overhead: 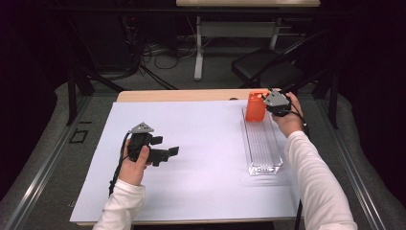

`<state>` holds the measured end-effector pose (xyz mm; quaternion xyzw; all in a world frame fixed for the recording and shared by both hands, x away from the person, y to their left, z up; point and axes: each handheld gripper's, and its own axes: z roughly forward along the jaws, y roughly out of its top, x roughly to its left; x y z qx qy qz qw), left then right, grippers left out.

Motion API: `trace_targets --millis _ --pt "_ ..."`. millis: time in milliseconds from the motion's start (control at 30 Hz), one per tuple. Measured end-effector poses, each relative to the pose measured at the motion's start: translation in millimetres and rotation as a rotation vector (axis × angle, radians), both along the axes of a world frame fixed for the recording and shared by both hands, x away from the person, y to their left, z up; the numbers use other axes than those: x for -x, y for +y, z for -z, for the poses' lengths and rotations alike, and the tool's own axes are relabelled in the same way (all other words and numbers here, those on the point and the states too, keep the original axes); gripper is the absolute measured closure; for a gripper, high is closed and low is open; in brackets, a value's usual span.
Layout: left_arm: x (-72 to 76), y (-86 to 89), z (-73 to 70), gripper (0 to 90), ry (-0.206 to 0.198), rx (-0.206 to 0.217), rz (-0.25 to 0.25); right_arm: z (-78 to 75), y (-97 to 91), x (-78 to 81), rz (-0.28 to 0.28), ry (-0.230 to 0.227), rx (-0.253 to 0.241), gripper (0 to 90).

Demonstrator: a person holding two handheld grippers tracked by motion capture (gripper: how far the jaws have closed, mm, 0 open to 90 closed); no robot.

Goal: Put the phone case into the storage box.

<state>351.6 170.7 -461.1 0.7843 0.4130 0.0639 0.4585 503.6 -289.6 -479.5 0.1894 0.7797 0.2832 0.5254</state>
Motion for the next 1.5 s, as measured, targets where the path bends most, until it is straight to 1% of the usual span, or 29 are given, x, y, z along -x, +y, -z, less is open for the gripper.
trace_targets --millis 100,233,367,433,467,567,600,633,667,700,733,767,867,933,1033,1067,1100,1200,1233,1300,1333,1433,1500 --pt "0.2 0.9 -0.5 15.7 0.004 0.003 0.001 -2.5 -0.6 1.8 0.006 -0.010 -0.017 57.7" --pt "0.1 2.1 -0.5 15.7 -0.001 0.004 -0.005 -4.5 -1.3 5.4 0.007 -0.001 -0.028 55.8" --pt "0.2 2.1 -1.7 15.7 -0.004 0.008 -0.007 -6.6 -2.1 10.4 0.018 0.031 -0.053 53.9" --pt "0.2 1.9 -2.2 15.7 0.001 0.008 -0.001 -8.2 -2.2 13.3 0.020 0.035 -0.087 51.0" --pt "0.3 1.7 -2.2 15.7 0.001 0.009 -0.001 -9.1 -2.2 14.9 0.025 0.046 -0.099 50.4" --pt "0.1 1.7 -2.2 15.7 0.004 0.013 0.000 -11.2 -1.6 20.5 0.050 0.070 -0.110 50.0" --pt "-0.1 1.8 -2.4 15.7 0.005 0.014 0.000 -11.5 -1.5 22.1 0.054 0.077 -0.127 49.0" --pt "-0.2 2.1 -2.8 15.7 0.004 0.014 -0.001 -12.0 -1.2 23.9 0.068 0.091 -0.140 47.3" --pt "-0.3 2.0 -3.0 15.7 0.004 0.015 -0.001 -12.6 -0.9 25.4 0.103 0.116 -0.167 43.3" --pt "-0.7 1.9 -3.3 15.7 0.000 0.014 0.001 -12.8 -0.6 26.1 0.122 0.128 -0.189 41.7" --pt "-0.9 1.9 -3.4 15.7 0.000 0.015 0.001 -13.2 -0.6 27.8 0.127 0.131 -0.214 41.6" --pt "-1.1 1.8 -3.5 15.7 0.002 0.017 0.002 -13.5 -0.6 28.9 0.128 0.131 -0.223 40.5" --pt "-1.8 2.2 -3.6 15.7 0.008 0.016 0.008 -14.7 0.8 32.0 0.152 0.154 -0.245 33.2" --pt "-1.9 2.2 -2.9 15.7 0.010 0.019 0.006 -16.6 2.3 34.2 0.157 0.157 -0.261 27.7" --pt "-2.0 3.3 -2.7 15.7 0.014 0.020 0.000 -19.7 4.7 36.5 0.179 0.166 -0.295 18.2" --pt "-1.8 3.4 -2.7 15.7 0.013 0.025 -0.005 -20.7 5.5 36.7 0.189 0.177 -0.299 15.4" --pt "-1.7 3.7 -3.0 15.7 0.012 0.028 -0.008 -21.5 6.0 36.9 0.195 0.185 -0.309 14.8" --pt "-1.1 5.0 -4.6 15.7 0.008 0.033 -0.015 -24.5 8.3 38.4 0.198 0.212 -0.359 10.6" --pt "-1.1 4.9 -4.6 15.7 0.002 0.039 -0.025 -25.6 9.0 38.8 0.195 0.223 -0.369 7.8" --pt "-1.2 5.6 -4.6 15.7 0.005 0.044 -0.029 -27.4 11.1 39.2 0.188 0.254 -0.382 1.6" --pt "-1.4 5.7 -4.2 15.7 0.007 0.045 -0.029 -28.2 12.4 39.9 0.187 0.262 -0.384 0.1" --pt "-2.1 5.5 -2.8 15.6 0.012 0.044 -0.029 -30.8 16.0 42.3 0.176 0.274 -0.397 0.0" --pt "-2.0 5.1 -2.5 15.6 0.016 0.048 -0.029 -32.1 17.9 43.4 0.170 0.286 -0.418 0.0"
